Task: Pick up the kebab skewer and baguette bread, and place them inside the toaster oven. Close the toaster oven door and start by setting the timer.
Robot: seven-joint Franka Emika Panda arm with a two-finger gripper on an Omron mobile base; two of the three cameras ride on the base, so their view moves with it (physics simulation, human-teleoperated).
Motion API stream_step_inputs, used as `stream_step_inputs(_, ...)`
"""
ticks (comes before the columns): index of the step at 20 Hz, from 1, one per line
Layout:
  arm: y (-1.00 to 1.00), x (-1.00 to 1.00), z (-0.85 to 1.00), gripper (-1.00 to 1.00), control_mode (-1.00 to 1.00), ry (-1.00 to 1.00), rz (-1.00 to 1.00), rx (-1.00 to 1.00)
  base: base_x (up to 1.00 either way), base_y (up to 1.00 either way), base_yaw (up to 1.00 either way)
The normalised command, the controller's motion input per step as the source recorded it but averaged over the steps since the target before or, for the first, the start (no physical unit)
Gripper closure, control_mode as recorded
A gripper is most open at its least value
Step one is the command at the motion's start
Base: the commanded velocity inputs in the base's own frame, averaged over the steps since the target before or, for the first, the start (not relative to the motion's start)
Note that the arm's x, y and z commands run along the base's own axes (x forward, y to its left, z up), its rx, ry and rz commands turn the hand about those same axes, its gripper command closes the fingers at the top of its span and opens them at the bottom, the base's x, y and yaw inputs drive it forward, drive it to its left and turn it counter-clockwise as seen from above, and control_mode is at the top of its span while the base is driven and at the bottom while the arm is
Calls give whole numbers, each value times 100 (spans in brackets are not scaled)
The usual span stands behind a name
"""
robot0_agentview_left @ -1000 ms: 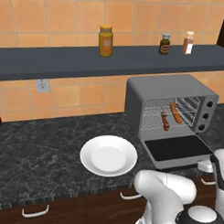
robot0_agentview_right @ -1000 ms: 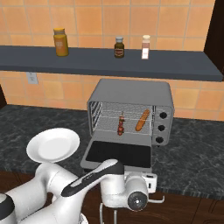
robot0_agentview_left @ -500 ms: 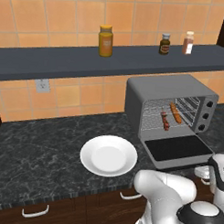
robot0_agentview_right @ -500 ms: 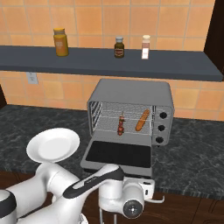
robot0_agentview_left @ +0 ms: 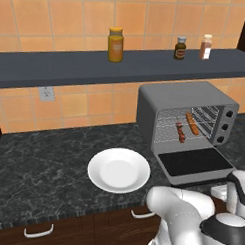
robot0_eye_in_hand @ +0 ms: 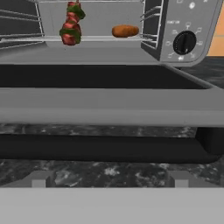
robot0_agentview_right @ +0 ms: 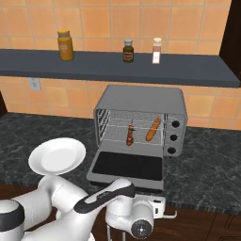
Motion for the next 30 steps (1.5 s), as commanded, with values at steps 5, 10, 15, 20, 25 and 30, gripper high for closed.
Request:
stream_step_inputs(5,0,14,-5,-100,-100,0,0,0,0,0,0)
stream_step_inputs(10,0,16,-22,-100,-100,0,0,0,0,0,0)
stream_step_inputs(15,3,23,-18,-100,-100,0,0,0,0,0,0)
stream_step_inputs(20,20,17,-13,-100,-100,0,0,0,0,0,0)
stream_step_inputs(25,31,19,-2,-100,-100,-3,0,0,0,0,0)
stream_step_inputs(30,19,18,2,-100,-100,-6,0,0,0,0,0)
